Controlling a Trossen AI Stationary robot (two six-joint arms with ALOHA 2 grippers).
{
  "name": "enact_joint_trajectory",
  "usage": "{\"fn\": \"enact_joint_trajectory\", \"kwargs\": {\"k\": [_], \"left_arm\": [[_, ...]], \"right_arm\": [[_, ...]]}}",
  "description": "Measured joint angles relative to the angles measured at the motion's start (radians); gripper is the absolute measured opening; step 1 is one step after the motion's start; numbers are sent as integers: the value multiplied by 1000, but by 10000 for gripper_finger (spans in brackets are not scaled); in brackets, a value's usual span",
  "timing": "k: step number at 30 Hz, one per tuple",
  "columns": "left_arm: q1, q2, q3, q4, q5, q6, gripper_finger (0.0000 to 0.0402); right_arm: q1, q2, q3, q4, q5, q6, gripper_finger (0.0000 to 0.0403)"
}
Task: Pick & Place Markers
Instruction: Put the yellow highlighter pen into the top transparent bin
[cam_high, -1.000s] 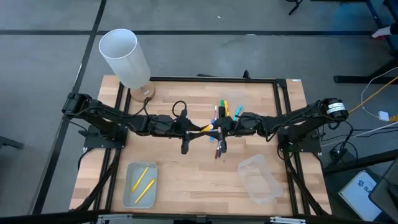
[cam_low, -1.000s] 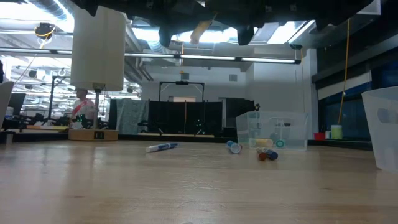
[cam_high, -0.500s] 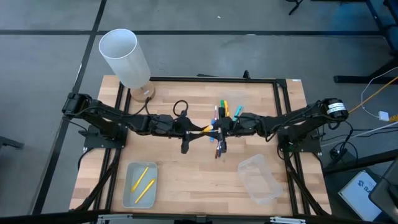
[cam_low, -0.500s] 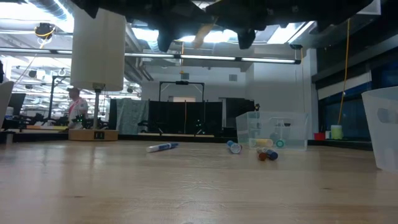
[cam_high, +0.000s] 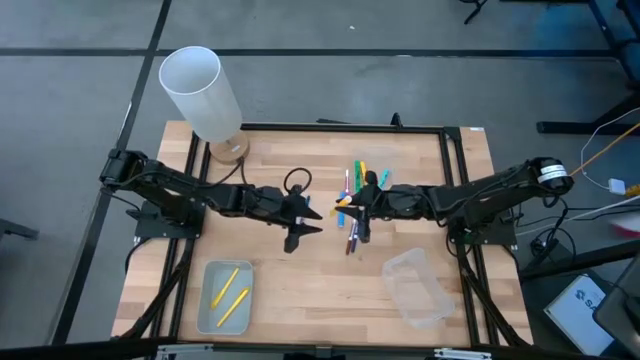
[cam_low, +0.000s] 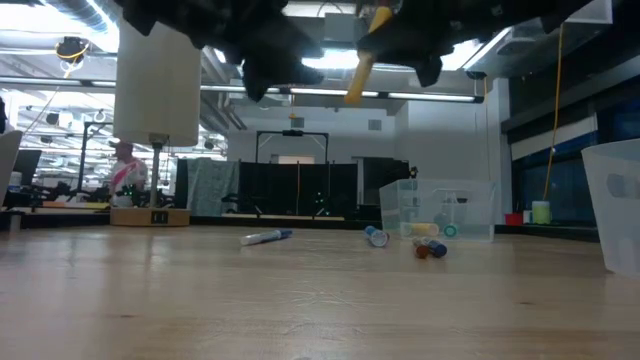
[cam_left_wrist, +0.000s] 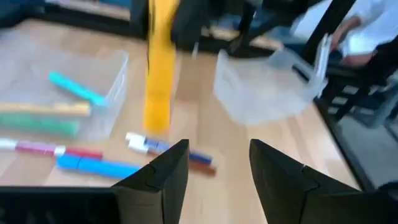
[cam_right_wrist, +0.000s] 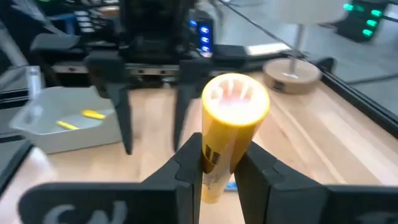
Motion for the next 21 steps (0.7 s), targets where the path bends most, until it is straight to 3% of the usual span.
{"fn": "enact_joint_trajectory", "kwargs": {"k": [6,12,17,21], "left_arm": [[-1,0,0,-105,0,0,160],[-16,0,-1,-166,-1,0,162],[-53,0,-1,-176,-1,17,159],[-94,0,-1,-175,-1,53,158]], "right_arm": [[-2,-36,0,-62,53,39,68],[-3,-95,0,-120,216,54,68],[-6,-151,0,-121,249,54,68],[-6,-186,0,-123,334,50,68]]}}
